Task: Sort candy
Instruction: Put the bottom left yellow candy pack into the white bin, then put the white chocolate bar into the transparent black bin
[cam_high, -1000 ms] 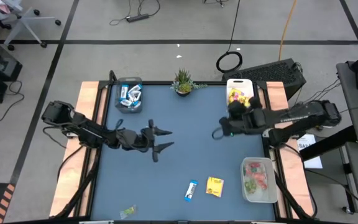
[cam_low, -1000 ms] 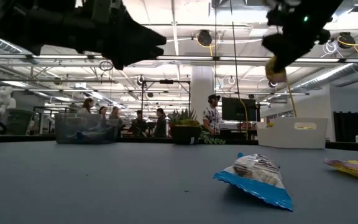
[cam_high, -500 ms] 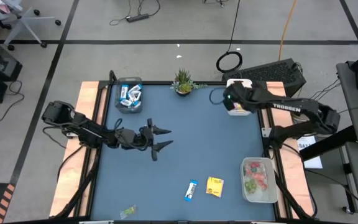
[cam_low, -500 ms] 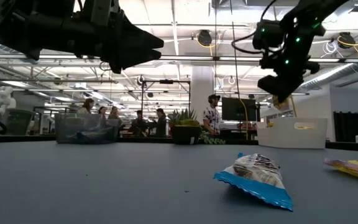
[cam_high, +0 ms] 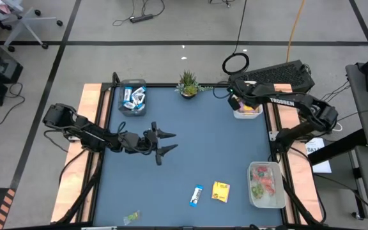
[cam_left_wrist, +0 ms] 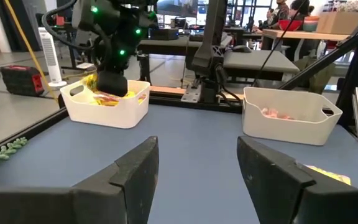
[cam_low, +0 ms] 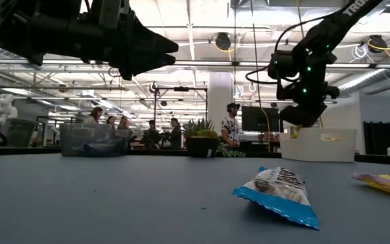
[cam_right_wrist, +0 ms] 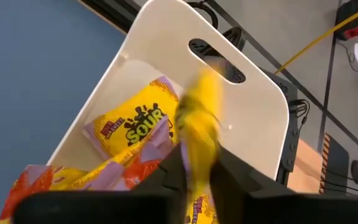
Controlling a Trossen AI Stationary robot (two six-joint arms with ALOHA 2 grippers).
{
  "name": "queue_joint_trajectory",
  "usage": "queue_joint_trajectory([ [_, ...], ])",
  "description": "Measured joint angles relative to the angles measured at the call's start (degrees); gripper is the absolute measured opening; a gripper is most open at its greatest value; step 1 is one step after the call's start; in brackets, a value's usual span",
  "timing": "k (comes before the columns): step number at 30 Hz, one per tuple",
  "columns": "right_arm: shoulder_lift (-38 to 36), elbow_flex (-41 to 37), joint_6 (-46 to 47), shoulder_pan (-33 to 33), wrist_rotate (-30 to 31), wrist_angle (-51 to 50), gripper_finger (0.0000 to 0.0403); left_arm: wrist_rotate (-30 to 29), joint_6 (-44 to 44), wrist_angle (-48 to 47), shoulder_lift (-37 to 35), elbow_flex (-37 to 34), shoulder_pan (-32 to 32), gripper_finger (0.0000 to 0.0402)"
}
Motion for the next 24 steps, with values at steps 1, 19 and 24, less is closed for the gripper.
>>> queue_joint_trajectory([
  [1,0.0,0.19,-0.06,0.0,-0.02,-0.18,0.0058,0.0,0.0,-0.12,0.0,0.0,0.0,0.0222],
  [19,-10.92,8.21,2.18,23.35,-10.51,-12.98,0.003,-0.02,4.83,-3.28,0.0,-0.02,-3.72,0.0169],
  [24,-10.07,8.17,5.22,38.34,-16.07,-11.13,0.0023,0.0,5.04,-5.93,0.0,-0.02,-5.29,0.0112],
])
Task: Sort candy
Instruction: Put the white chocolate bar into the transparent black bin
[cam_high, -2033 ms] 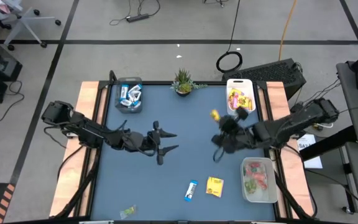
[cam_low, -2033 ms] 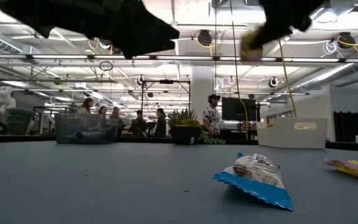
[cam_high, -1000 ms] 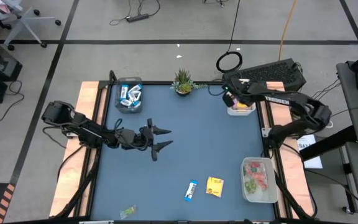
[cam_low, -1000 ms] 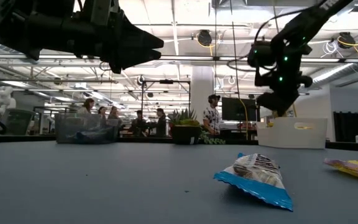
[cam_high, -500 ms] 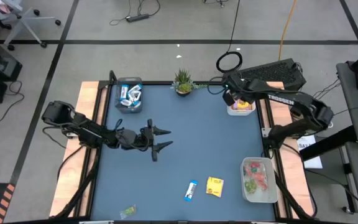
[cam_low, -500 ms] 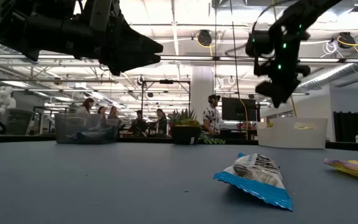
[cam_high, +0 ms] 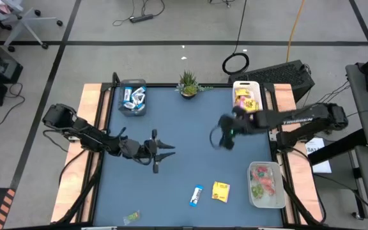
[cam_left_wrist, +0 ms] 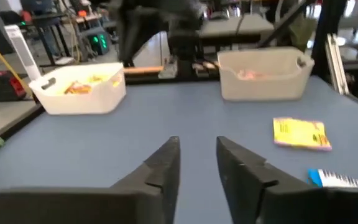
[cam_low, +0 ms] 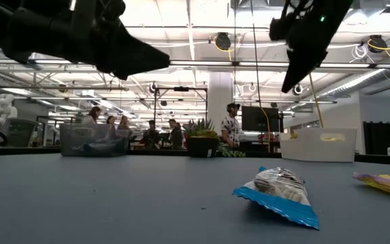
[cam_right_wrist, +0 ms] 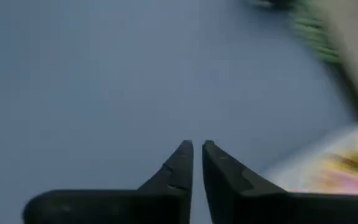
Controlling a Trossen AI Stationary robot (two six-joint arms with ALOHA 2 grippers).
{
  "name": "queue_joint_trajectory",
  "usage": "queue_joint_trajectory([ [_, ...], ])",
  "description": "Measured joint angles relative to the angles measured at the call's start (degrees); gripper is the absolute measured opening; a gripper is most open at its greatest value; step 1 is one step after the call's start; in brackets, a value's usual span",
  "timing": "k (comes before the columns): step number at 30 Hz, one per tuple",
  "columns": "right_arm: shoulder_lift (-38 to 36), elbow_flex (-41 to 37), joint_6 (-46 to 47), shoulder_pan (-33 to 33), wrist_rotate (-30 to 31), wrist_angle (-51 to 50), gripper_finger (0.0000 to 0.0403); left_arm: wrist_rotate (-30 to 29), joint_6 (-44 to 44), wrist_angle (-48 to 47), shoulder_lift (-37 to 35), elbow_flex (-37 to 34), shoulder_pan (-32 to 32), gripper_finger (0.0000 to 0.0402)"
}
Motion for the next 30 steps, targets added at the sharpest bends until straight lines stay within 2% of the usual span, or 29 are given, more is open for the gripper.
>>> queue_joint_trajectory([
  [3,2.15,-0.04,0.95,8.08,-3.88,4.29,0.0046,0.99,-0.05,-1.89,0.0,0.0,-0.94,0.0076],
  [6,5.38,-0.04,2.14,14.81,-4.93,11.82,0.0067,1.79,-0.34,-3.93,0.02,0.0,-1.87,0.004],
  [9,9.7,-0.07,2.0,19.27,-5.26,19.77,0.0093,1.79,-0.43,-5.01,0.02,-0.02,-2.92,0.0009],
  [11,12.87,-0.07,0.96,21.24,-7.54,24.39,0.0116,1.79,-0.52,-5.37,0.02,-0.05,-3.47,0.0006],
  [20,26.03,-0.09,-3.72,24.68,-21.11,42.07,0.0214,1.77,-5.05,-4.85,0.0,-2.05,-4.11,0.0009],
  [24,29.77,-0.09,-4.21,24.65,-26.04,45.92,0.0227,1.77,-5.07,-4.65,0.02,-2.19,-4.14,0.001],
  [30,34.34,-0.09,-4.61,24.42,-27.02,48.82,0.022,1.77,-5.1,-4.81,0.02,-2.16,-4.1,0.001],
])
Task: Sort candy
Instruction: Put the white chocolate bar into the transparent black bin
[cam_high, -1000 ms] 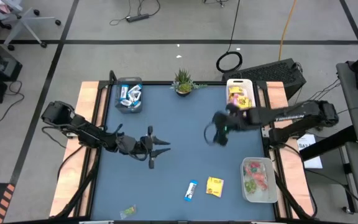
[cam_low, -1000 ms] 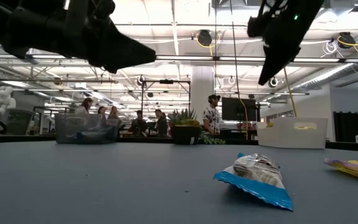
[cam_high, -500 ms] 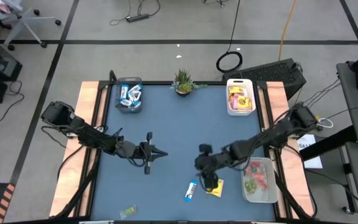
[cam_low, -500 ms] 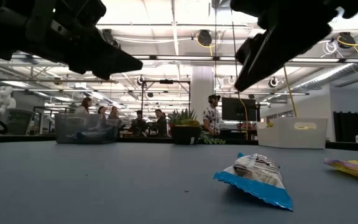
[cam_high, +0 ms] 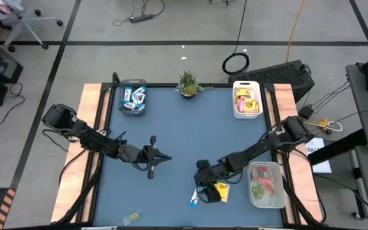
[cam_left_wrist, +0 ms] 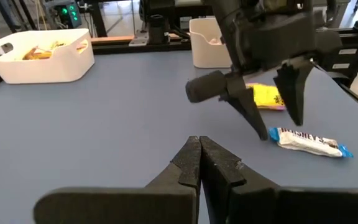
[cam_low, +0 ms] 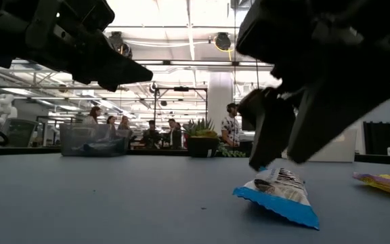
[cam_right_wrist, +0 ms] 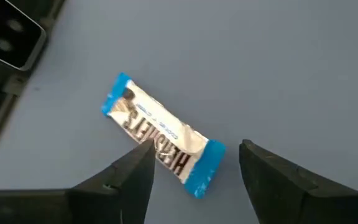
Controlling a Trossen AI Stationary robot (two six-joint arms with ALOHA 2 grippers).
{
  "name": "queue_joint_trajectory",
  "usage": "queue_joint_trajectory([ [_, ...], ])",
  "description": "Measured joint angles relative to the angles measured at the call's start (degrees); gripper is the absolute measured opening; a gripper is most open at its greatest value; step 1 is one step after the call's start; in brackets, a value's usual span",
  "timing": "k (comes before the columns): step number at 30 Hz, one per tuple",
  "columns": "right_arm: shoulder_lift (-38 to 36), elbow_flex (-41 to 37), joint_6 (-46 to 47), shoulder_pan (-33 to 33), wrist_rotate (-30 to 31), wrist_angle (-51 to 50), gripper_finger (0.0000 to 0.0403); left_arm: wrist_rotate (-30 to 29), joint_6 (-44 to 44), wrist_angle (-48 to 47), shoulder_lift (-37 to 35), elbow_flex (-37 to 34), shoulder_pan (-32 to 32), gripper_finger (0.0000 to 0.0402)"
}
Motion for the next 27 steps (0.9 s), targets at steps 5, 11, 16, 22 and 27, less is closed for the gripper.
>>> queue_joint_trajectory([
  [5,2.36,0.22,-0.6,-0.03,-0.19,0.9,0.0198,0.0,-0.43,-0.04,0.0,0.0,0.0,0.001],
  [11,3.08,0.37,0.67,-0.36,-1.96,1.23,0.0142,-0.13,-1.04,-0.06,0.0,-0.01,0.03,0.001],
  [16,2.91,0.42,-0.28,-0.52,-2.13,1.22,0.0061,-0.35,-3.6,0.41,0.0,-1.06,0.8,0.001],
  [22,-1.27,0.22,-3.18,-1.33,3.85,-0.59,0.0013,0.94,-4.52,1.68,0.02,-1.31,1.2,0.001],
  [27,-7.27,0.24,-5.49,-1.47,17.41,-0.97,0.002,0.96,-6.01,5.15,0.02,-1.29,1.36,0.0021],
])
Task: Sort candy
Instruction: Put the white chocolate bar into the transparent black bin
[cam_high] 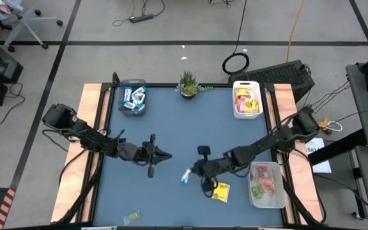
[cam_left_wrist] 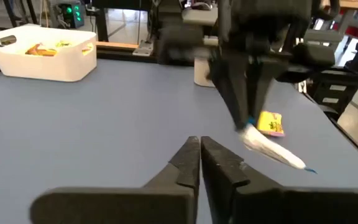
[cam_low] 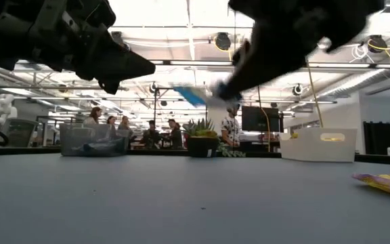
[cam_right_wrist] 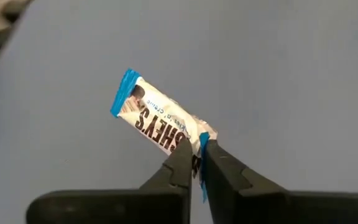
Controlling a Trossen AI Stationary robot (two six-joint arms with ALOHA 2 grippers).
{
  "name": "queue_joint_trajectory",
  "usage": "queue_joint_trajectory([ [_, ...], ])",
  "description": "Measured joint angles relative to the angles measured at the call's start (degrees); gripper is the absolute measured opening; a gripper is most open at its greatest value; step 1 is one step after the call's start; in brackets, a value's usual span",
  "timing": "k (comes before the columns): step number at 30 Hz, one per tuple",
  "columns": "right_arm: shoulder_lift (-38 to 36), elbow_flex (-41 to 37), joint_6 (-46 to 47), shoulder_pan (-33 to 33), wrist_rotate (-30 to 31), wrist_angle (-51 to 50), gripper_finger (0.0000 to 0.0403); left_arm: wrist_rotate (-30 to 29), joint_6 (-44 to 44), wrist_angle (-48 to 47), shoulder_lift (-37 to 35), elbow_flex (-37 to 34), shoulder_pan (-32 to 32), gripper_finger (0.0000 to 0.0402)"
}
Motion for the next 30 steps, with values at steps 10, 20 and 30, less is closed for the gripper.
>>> queue_joint_trajectory([
  [10,-6.24,0.02,-7.16,0.47,28.84,1.13,0.0013,-0.25,-7.02,-0.39,0.0,0.28,0.15,0.0173],
  [20,-6.28,0.09,-12.71,0.1,29.51,6.75,0.0012,1.27,-6.17,-0.27,4.66,8.16,1.48,0.0237],
  [30,-6.31,0.11,-14.7,0.1,29.25,8.29,0.0012,4.07,-3.51,3.77,6.97,10.08,1.19,0.019],
])
